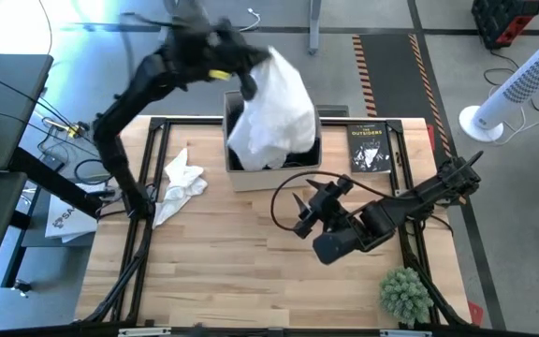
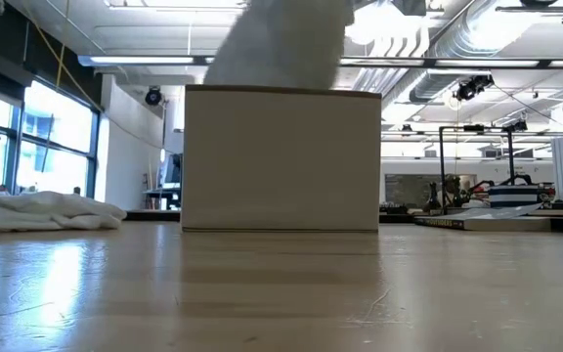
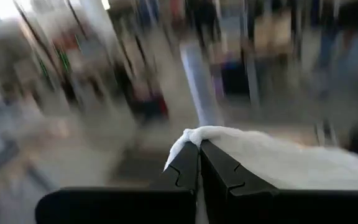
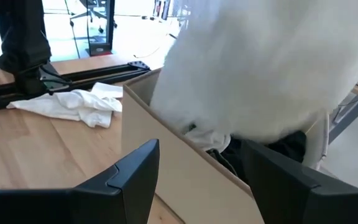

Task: Sort clothes
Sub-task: Put the white dress into the laundry bin

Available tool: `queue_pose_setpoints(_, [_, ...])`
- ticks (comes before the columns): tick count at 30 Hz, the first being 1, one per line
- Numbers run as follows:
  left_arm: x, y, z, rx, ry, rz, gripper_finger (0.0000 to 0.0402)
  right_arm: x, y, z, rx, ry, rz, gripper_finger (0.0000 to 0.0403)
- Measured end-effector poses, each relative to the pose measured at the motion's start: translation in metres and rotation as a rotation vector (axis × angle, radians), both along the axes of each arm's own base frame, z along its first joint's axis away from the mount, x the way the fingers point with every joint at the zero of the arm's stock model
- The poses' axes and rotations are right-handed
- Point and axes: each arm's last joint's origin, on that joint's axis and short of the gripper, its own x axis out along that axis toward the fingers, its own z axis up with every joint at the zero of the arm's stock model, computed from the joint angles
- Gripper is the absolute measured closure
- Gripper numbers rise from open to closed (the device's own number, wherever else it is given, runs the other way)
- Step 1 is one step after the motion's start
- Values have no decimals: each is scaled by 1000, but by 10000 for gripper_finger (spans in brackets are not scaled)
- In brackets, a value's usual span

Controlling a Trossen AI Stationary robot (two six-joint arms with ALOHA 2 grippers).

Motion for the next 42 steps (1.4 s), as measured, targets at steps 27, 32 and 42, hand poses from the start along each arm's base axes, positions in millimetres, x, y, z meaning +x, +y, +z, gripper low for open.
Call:
queue_pose_setpoints(27, [-2, 1, -154, -304, 621, 217, 331, 28, -94, 2, 195, 0, -179, 179])
queue_pose_setpoints(32, [-34, -26, -114, -240, 504, 203, 328, 57, -168, 25, 174, -87, 11, 179])
queue_pose_setpoints(42, [-81, -48, -128, -290, 514, 238, 328, 84, -279, -29, 347, -75, 82, 179])
